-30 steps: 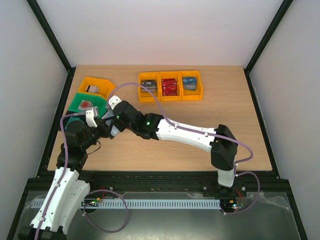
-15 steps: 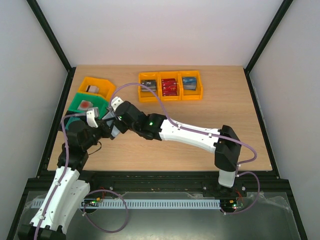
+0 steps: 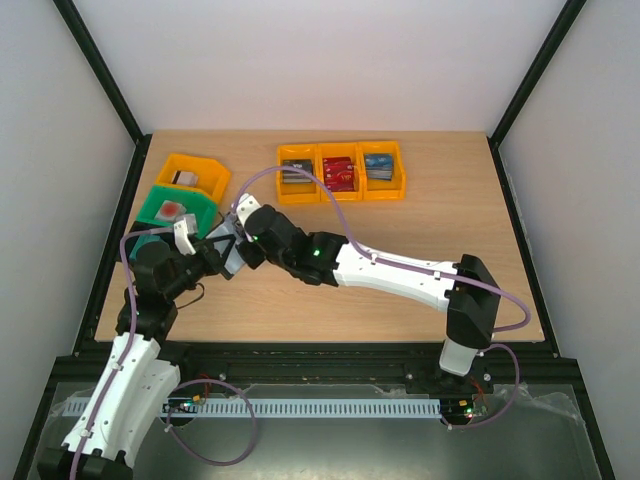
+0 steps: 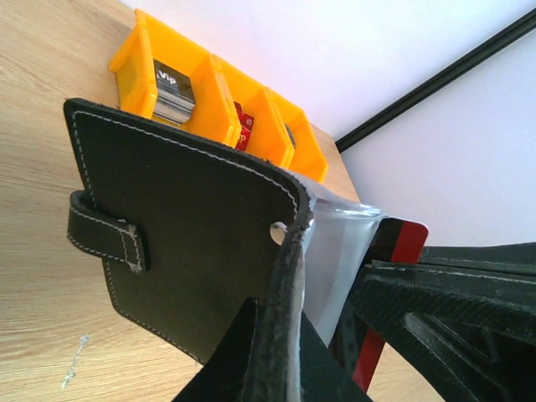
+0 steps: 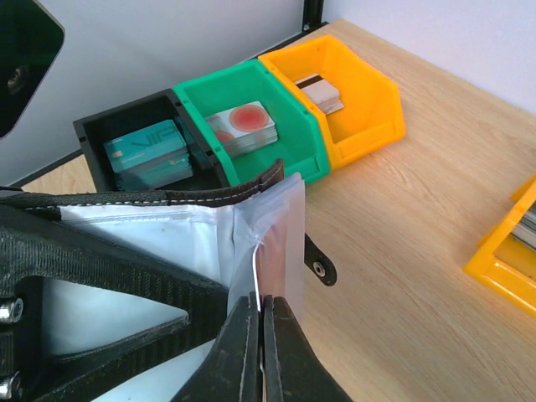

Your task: Take the credit cards out of the card holder

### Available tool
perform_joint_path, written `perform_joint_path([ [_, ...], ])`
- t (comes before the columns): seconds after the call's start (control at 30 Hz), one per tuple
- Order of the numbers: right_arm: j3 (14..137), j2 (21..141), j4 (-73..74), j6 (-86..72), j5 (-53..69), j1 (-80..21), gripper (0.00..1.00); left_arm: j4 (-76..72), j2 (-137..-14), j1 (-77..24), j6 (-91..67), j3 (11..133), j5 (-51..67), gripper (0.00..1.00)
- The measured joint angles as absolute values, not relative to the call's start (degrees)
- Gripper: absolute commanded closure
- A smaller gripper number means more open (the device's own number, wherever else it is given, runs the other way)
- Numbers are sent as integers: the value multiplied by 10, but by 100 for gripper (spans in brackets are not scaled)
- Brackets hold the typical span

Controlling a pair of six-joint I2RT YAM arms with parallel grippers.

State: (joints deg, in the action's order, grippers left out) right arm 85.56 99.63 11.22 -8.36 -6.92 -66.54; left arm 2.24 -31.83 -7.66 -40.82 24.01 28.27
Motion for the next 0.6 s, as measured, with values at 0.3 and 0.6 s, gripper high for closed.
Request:
perform_joint_path([
  [0.3,856,990,113,-126,47,-623,98,18,-319,-72,-406,240,285,98],
  [0.6,848,972,97,-113,135,-605,81,-3,-312,-67,-314,251,317,98],
])
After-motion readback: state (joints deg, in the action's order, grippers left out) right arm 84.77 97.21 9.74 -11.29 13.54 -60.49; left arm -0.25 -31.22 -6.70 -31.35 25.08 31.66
